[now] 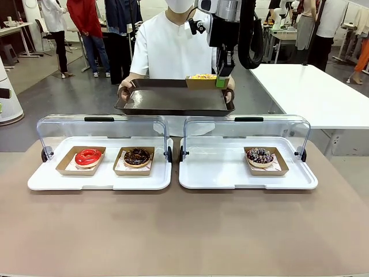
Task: Provide the desired donut to the person.
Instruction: Place the picked Paper togo box onto the Handle tray extended by the person.
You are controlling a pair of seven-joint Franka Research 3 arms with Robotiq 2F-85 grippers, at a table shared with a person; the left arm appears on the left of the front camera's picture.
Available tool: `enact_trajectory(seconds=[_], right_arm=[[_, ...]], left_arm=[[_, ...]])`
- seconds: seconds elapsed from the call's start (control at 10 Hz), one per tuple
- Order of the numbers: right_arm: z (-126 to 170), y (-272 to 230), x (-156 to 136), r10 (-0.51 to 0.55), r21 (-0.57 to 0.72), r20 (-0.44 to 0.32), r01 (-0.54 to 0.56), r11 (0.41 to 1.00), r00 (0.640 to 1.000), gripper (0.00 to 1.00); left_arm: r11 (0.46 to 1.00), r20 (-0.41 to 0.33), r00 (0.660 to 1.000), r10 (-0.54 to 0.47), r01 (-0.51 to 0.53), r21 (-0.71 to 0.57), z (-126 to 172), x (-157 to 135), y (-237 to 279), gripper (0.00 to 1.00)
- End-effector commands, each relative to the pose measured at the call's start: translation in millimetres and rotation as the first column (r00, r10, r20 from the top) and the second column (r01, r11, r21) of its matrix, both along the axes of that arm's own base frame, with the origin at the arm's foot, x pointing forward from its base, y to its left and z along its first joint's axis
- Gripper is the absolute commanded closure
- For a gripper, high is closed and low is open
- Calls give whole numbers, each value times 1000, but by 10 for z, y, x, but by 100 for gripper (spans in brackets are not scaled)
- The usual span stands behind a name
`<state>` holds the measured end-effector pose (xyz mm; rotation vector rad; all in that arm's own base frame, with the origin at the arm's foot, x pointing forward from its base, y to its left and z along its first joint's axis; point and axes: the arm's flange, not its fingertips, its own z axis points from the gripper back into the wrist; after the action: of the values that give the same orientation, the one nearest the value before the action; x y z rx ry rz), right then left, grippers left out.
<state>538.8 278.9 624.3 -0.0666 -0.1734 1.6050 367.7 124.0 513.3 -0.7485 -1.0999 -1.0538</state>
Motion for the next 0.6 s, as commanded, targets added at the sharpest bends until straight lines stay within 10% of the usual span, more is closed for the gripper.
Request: enact_trajectory(seconds=[0.0,0.5], right_arm=[[12,2,-29,28,-9,-17,-28,1000,999,98],[-39,-6,71,17,9,-21,-17,1000,1000,98]], left_arm=[[1000,10,1000,4,-4,-7,6,4,8,0],[1000,10,1000,4,-4,-7,6,4,8,0]])
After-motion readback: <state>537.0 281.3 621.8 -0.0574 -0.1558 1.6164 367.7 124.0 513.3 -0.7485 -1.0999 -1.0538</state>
